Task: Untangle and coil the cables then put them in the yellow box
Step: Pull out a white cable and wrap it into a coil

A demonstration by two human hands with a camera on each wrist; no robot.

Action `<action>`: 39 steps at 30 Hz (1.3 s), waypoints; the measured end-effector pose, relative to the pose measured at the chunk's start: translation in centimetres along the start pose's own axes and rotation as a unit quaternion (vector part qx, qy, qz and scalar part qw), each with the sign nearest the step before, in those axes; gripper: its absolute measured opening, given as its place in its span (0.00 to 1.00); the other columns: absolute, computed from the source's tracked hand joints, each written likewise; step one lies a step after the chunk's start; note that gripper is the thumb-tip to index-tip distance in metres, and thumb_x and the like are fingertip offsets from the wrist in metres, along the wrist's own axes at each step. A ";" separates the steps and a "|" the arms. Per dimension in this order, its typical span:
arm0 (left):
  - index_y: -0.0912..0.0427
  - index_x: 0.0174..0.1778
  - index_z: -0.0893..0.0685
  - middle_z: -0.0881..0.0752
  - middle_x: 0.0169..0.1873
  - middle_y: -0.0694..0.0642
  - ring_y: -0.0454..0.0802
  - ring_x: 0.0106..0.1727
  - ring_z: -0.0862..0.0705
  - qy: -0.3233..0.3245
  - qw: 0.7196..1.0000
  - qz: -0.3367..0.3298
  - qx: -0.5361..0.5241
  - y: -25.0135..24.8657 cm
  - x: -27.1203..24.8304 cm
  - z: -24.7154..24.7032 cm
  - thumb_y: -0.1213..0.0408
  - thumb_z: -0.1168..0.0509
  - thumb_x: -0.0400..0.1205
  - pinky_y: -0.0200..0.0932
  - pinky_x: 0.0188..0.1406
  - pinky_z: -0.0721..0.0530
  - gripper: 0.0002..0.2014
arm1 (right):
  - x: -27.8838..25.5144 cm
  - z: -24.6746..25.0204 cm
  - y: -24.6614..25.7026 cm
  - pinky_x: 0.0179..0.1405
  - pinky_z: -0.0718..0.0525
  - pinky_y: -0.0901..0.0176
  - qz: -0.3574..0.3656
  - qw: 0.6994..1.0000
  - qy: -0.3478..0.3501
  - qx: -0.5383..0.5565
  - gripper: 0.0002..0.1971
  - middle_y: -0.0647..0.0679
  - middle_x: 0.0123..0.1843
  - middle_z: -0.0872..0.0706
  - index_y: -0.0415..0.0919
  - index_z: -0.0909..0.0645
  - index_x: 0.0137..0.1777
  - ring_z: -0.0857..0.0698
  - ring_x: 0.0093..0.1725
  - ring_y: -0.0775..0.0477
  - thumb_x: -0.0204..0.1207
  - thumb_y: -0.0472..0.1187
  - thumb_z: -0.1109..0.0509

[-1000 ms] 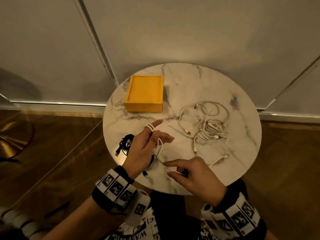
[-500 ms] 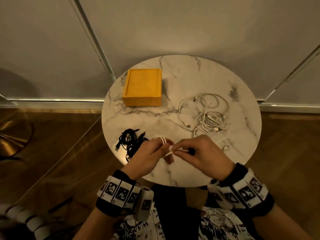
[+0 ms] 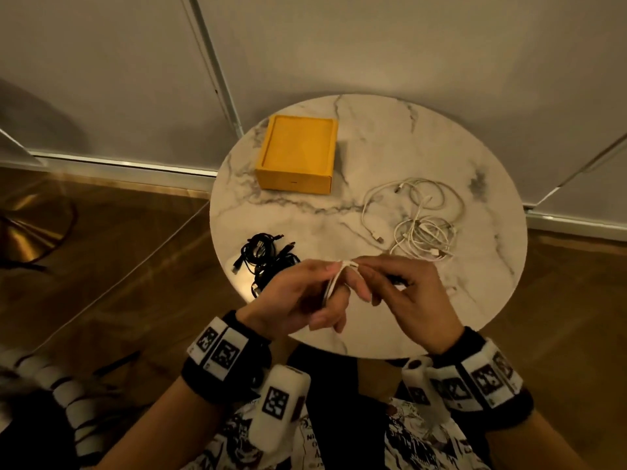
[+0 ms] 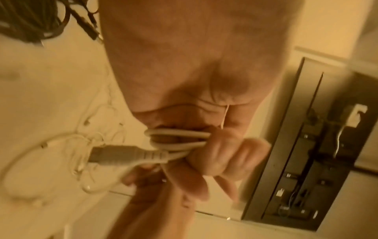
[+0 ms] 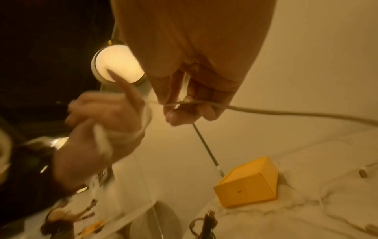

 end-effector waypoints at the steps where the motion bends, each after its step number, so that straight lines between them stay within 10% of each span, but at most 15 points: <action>1: 0.72 0.59 0.17 0.22 0.20 0.52 0.45 0.22 0.25 0.004 0.999 -0.028 -0.018 -0.7 0.2 -0.2 0.58 0.40 0.84 0.43 0.39 0.17 0.19 | -0.5 -0.9 -0.3 0.32 0.17 0.59 0.005 1.000 0.012 -0.018 0.10 0.57 0.36 0.12 0.43 0.13 0.56 0.16 0.30 0.54 0.82 0.43 0.33; 4: 0.73 0.74 0.29 0.16 0.31 0.57 0.51 0.34 0.18 -0.016 0.994 -0.093 -0.060 -1.6 0.8 -0.2 0.66 0.45 0.84 0.46 0.47 0.18 0.23 | -1.4 -2.4 -1.9 0.35 0.16 0.62 -0.019 0.998 0.018 -0.051 0.16 0.54 0.34 0.11 0.46 0.17 0.60 0.13 0.32 0.57 0.80 0.49 0.41; 7: 0.71 0.74 0.29 0.11 0.43 0.61 0.53 0.42 0.12 -0.070 0.982 -0.152 -0.091 -2.6 1.7 0.5 0.70 0.49 0.85 0.44 0.50 0.15 0.21 | -1.5 -3.6 -3.3 0.33 0.17 0.62 -0.074 0.996 0.036 -0.046 0.11 0.51 0.32 0.11 0.48 0.18 0.45 0.14 0.29 0.56 0.81 0.47 0.42; 11: 0.71 0.76 0.33 0.10 0.49 0.63 0.59 0.50 0.10 -0.224 0.955 -0.195 0.020 -4.2 2.2 5.0 0.70 0.47 0.86 0.49 0.57 0.16 0.21 | -2.1 -6.0 -3.4 0.33 0.17 0.61 -0.098 0.978 0.159 -0.092 0.07 0.46 0.29 0.12 0.47 0.20 0.53 0.16 0.25 0.55 0.85 0.42 0.40; 18: 0.67 0.74 0.28 0.12 0.56 0.61 0.46 0.56 0.13 -0.240 0.898 0.013 0.369 1.0 0.9 7.3 0.65 0.41 0.87 0.44 0.61 0.17 0.20 | -0.9 -2.9 -1.8 0.32 0.27 0.56 0.030 0.962 0.135 -0.234 0.09 0.54 0.30 0.16 0.51 0.15 0.46 0.21 0.29 0.56 0.80 0.50 0.36; 26: 0.60 0.51 0.16 0.17 0.23 0.54 0.48 0.22 0.23 -0.100 0.915 0.177 0.350 5.9 -1.4 4.8 0.52 0.43 0.86 0.35 0.28 0.25 0.16 | 0.0 0.6 -1.6 0.34 0.21 0.60 0.037 0.953 0.166 -0.252 0.07 0.56 0.35 0.14 0.51 0.11 0.44 0.20 0.33 0.60 0.74 0.52 0.26; 39: 0.67 0.44 0.11 0.31 0.12 0.52 0.47 0.14 0.35 -0.062 0.990 0.059 0.110 3.9 -1.0 -1.6 0.48 0.46 0.85 0.36 0.27 0.23 0.26 | 2.4 0.7 -0.6 0.30 0.31 0.62 0.036 0.975 0.010 -0.220 0.11 0.56 0.23 0.26 0.48 0.16 0.40 0.26 0.25 0.57 0.78 0.54 0.31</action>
Point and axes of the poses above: each hand's wrist, its own x-axis towards the middle knuckle, its own z-axis out of the back of the hand, y = z × x, the point moved 9 cm from there along x, towards the middle knuckle
